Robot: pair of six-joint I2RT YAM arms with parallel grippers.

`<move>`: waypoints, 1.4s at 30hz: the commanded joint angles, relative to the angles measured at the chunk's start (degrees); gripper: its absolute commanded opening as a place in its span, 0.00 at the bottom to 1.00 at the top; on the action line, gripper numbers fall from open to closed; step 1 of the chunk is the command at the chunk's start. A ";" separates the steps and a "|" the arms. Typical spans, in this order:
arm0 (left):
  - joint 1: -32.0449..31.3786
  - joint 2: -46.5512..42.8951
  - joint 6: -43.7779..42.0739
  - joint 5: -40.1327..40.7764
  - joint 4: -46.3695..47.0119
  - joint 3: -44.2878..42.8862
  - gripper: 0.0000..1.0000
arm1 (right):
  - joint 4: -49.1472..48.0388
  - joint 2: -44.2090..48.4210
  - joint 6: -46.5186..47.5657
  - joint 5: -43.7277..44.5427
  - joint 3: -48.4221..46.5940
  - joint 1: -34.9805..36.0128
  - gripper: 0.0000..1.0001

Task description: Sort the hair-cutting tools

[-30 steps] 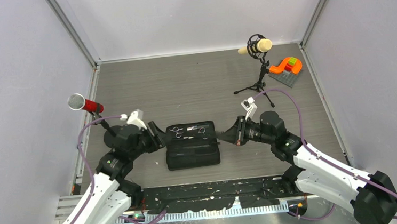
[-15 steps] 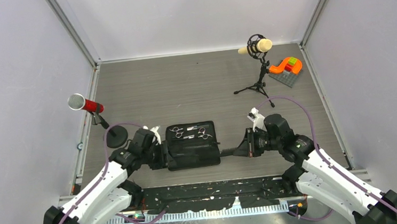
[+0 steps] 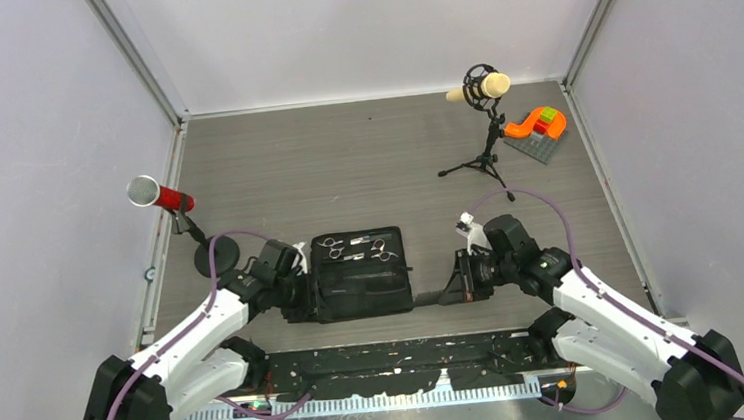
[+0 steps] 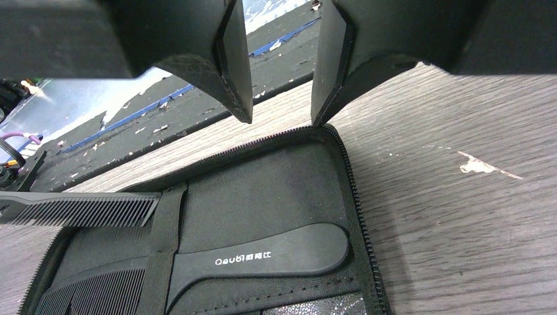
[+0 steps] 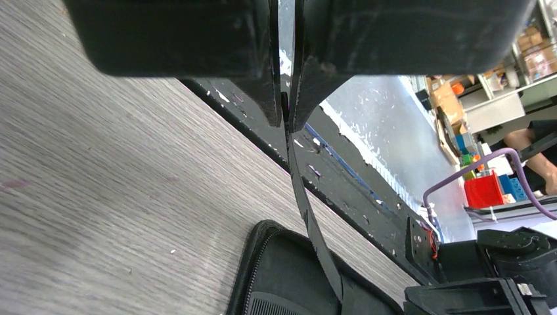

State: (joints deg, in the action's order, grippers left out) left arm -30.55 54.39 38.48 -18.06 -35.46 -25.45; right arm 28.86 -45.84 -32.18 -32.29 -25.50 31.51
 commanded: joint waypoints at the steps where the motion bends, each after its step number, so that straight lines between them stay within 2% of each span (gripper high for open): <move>1: -0.22 -0.73 -0.62 -0.04 0.75 -0.79 0.41 | -3.50 -4.54 0.23 -3.44 2.02 -0.13 0.05; 10: -0.22 -2.96 0.01 0.76 0.91 -1.11 0.40 | -12.28 -13.97 -0.86 -3.01 1.63 -0.13 0.05; 17: 0.38 -8.24 0.34 12.58 -2.47 -3.58 0.43 | -16.12 -18.79 -1.98 0.72 2.16 -0.13 0.05; 22: 2.97 -4.56 -1.22 17.41 -0.66 -3.80 0.42 | -16.50 -18.33 -2.75 2.89 3.08 -0.13 0.05; 27: 3.56 2.67 -2.03 14.91 3.31 -4.22 0.40 | -17.50 -17.61 -3.90 3.98 4.31 -0.13 0.05; 32: 3.56 8.34 -3.25 9.84 7.48 -3.40 0.31 | -18.79 -18.58 -4.72 3.73 4.36 0.00 0.05; 36: 3.48 8.57 -2.85 6.45 9.63 -2.49 0.23 | -20.96 -19.48 -6.41 3.82 3.64 0.92 0.05; 42: 3.30 5.80 -0.99 3.42 11.45 -1.44 0.15 | -23.87 -22.57 -8.51 4.06 1.46 3.79 0.05</move>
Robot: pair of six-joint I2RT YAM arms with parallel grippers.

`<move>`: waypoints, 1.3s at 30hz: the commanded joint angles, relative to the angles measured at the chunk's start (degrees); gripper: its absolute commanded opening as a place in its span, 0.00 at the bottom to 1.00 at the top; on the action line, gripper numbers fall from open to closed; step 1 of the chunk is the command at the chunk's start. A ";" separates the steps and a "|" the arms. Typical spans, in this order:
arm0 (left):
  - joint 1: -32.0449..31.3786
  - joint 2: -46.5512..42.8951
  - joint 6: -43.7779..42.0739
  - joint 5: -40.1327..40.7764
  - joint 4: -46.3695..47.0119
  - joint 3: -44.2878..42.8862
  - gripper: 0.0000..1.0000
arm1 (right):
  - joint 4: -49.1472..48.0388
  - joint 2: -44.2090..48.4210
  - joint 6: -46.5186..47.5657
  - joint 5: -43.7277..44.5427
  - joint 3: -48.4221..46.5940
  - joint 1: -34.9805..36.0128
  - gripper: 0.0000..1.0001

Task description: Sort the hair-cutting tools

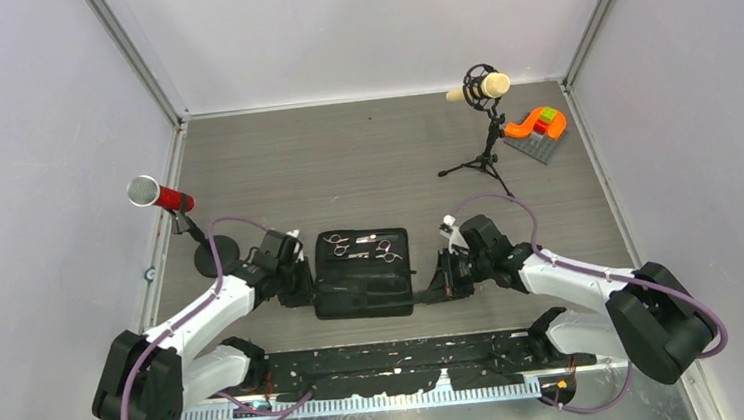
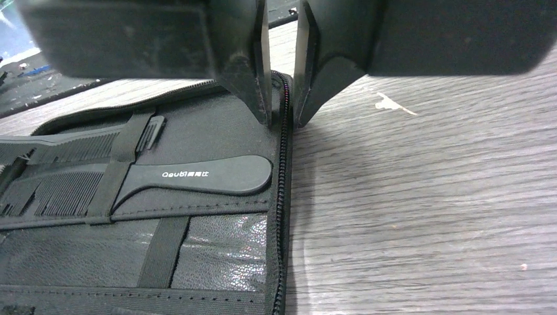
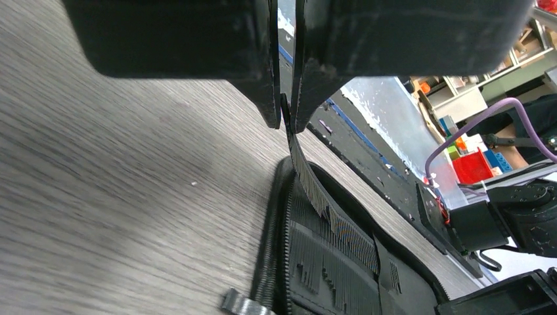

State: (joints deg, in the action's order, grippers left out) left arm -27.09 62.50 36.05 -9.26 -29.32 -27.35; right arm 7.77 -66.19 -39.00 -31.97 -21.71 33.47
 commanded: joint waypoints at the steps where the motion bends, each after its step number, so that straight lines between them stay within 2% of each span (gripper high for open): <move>1: -0.15 -2.61 1.58 -5.80 5.71 0.68 0.14 | -3.30 -3.25 -2.42 3.87 -2.52 2.80 0.05; 7: -0.22 -3.56 2.68 -7.72 6.68 0.90 0.13 | -11.27 -8.36 -7.15 4.24 -4.63 7.12 0.08; 16: -0.33 -5.09 3.17 -7.67 6.82 1.51 0.13 | -8.40 -16.06 -4.69 5.64 -12.94 13.04 0.21; 20: -0.33 -5.83 3.44 -7.04 6.74 2.09 0.13 | -3.63 -14.50 -3.17 9.65 -13.88 13.39 0.37; 22: -0.33 -6.18 3.58 -6.74 6.58 2.38 0.13 | -0.33 -12.59 -1.70 12.88 -14.28 13.41 0.51; 26: -0.33 -6.16 3.43 -5.77 6.23 2.41 0.13 | 6.31 -7.52 1.45 20.43 -15.36 13.39 0.58; 32: -0.33 -5.38 2.80 -4.71 5.95 1.88 0.16 | 13.88 -2.34 10.79 29.53 -19.98 13.21 0.66; 36: -0.33 -6.40 2.71 -2.99 6.07 1.87 0.20 | 17.25 -6.38 23.50 33.55 -28.12 12.77 0.73; 39: -0.25 -5.89 2.63 -2.33 6.73 1.64 0.21 | 17.84 -12.18 29.51 30.36 -32.89 11.21 0.75</move>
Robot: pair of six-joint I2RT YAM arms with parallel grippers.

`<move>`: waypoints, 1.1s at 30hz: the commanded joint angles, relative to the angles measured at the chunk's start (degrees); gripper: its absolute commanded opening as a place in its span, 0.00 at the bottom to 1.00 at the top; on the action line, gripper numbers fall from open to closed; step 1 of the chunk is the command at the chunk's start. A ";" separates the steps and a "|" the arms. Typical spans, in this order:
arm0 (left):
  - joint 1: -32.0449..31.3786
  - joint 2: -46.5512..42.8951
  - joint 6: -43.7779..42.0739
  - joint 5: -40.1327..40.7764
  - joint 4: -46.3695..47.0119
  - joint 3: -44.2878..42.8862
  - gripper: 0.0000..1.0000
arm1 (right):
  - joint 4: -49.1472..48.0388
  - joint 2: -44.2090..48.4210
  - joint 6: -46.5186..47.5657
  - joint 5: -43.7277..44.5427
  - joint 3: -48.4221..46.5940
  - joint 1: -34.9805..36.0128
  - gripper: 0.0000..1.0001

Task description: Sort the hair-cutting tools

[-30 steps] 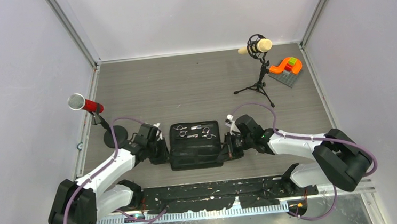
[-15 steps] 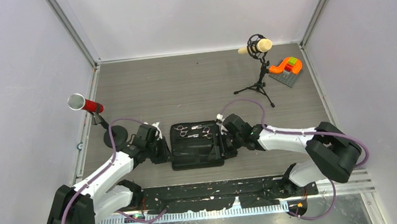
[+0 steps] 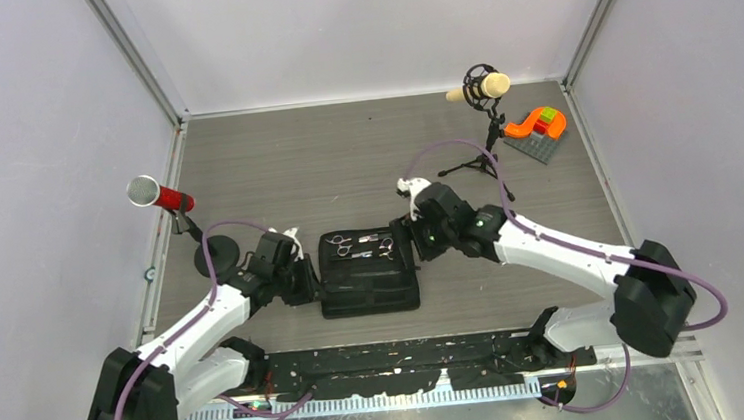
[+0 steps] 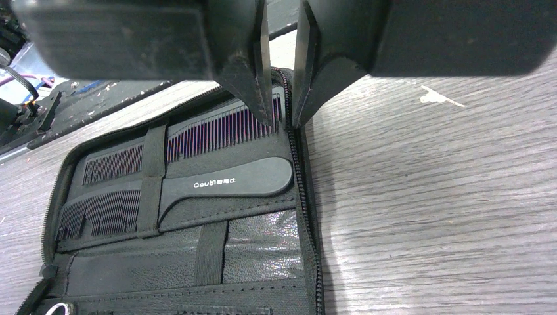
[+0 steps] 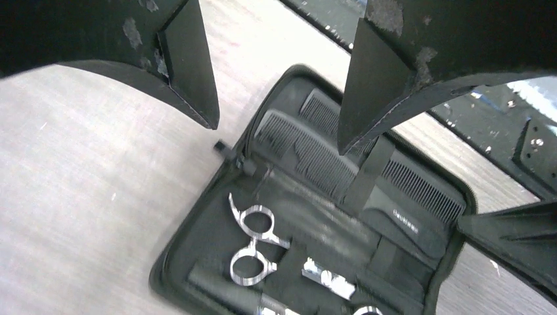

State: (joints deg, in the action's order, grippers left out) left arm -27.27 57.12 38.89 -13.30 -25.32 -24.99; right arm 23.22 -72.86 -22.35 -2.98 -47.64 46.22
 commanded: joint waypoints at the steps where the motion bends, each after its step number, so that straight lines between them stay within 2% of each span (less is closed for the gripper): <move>1: -0.07 -0.05 -0.20 1.51 3.06 -0.90 0.20 | 2.14 -6.80 15.38 0.16 -9.08 -2.61 0.75; 4: -0.07 1.16 -0.16 0.50 4.05 -1.40 0.22 | 2.03 -14.20 19.69 -4.04 -13.84 -4.63 0.74; 9: -0.07 -0.59 -0.49 1.23 2.54 -2.08 0.36 | 2.49 -25.25 25.43 -8.68 -22.47 -7.11 0.69; 15: -0.07 -6.35 -1.50 4.82 -1.83 -3.10 0.66 | 4.41 -35.37 29.12 -12.52 -31.38 -7.46 0.63; 18: -0.07 -10.82 -1.68 6.13 -3.19 -2.96 0.85 | 4.61 -37.87 30.34 -13.62 -33.82 -7.46 0.63; 21: 0.01 -14.71 -1.72 6.67 -3.89 -2.40 0.98 | 4.96 -40.08 31.46 -15.10 -35.06 -7.50 0.63; 24: 0.10 -17.60 -1.87 7.16 -4.24 -1.72 1.00 | 6.67 -42.09 32.33 -16.35 -36.02 -7.62 0.62; 28: 0.11 -21.01 -1.47 7.58 -2.99 -0.46 1.00 | 7.89 -42.92 32.37 -17.96 -35.09 -7.76 0.54; 33: 0.20 -26.05 2.67 10.53 -1.28 1.94 1.00 | 5.54 -40.28 28.25 -17.89 -30.41 -9.54 0.30</move>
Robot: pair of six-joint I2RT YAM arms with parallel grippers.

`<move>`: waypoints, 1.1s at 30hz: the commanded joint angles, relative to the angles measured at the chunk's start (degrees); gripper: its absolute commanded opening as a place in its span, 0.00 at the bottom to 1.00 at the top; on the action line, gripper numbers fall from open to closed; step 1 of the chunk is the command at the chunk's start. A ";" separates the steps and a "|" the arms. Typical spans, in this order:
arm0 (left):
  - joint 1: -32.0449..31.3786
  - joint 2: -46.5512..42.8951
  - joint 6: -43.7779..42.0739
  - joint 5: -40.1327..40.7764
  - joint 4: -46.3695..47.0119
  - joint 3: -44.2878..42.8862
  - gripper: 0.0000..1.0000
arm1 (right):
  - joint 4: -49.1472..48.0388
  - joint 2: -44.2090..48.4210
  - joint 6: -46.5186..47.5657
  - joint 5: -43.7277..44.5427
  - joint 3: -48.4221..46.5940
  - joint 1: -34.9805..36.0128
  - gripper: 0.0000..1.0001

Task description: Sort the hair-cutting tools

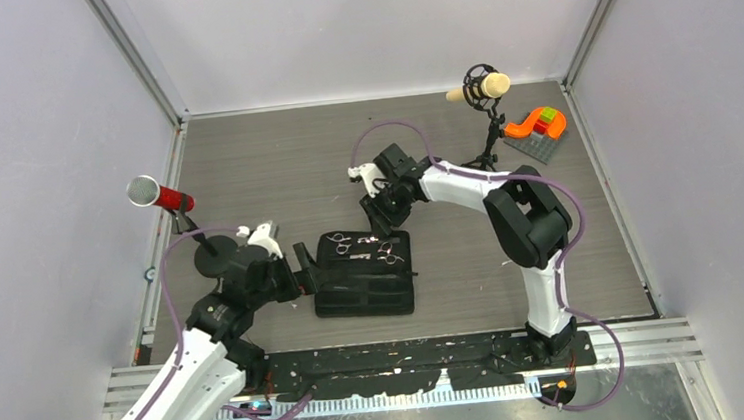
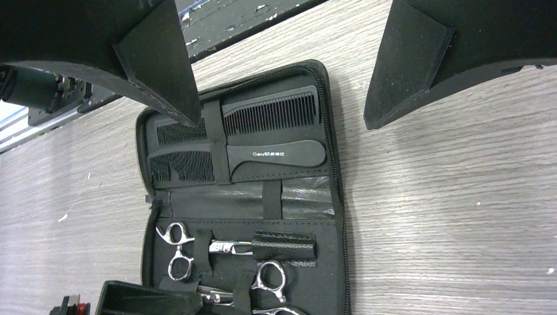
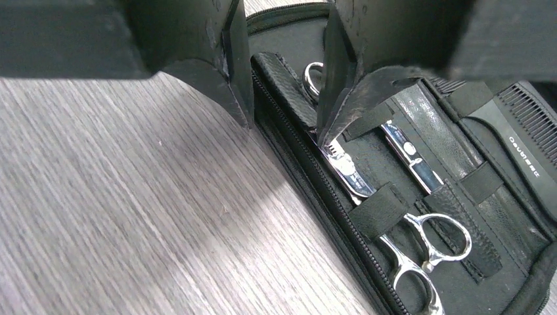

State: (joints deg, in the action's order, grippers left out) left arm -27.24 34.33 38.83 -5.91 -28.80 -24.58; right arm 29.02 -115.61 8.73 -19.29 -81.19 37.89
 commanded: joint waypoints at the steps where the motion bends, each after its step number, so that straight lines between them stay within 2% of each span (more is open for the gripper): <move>1: 0.17 -4.23 3.80 3.91 2.17 1.95 0.99 | -0.79 4.12 -3.85 -1.09 5.27 -1.58 0.27; 5: 0.17 -7.18 6.70 6.09 1.97 3.49 0.98 | -5.04 10.86 -11.87 1.98 13.23 -3.89 0.09; 7: 0.17 -7.14 6.70 4.90 2.08 3.65 0.98 | -6.69 14.39 -16.72 5.06 17.21 -4.47 0.06; 11: 0.17 -4.61 7.34 2.94 2.65 3.66 0.99 | -9.45 21.13 -28.76 10.84 25.75 -4.67 0.05; 17: 0.22 2.26 7.32 -3.64 10.18 3.92 0.97 | -22.43 30.13 -43.14 8.58 41.06 -3.72 0.05; 24: 0.18 13.78 10.05 -8.26 20.14 4.18 0.97 | -31.73 33.43 -50.61 7.69 49.32 -1.71 0.05; 33: 0.21 29.57 12.92 -13.92 30.53 2.25 0.91 | -33.78 31.45 -51.58 7.49 48.32 0.29 0.05</move>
State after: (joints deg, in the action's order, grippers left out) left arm -27.18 60.25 50.30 -15.99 -6.42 -20.67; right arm -2.20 -82.89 -41.15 -11.73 -32.47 36.88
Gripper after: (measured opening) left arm 0.929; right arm 0.415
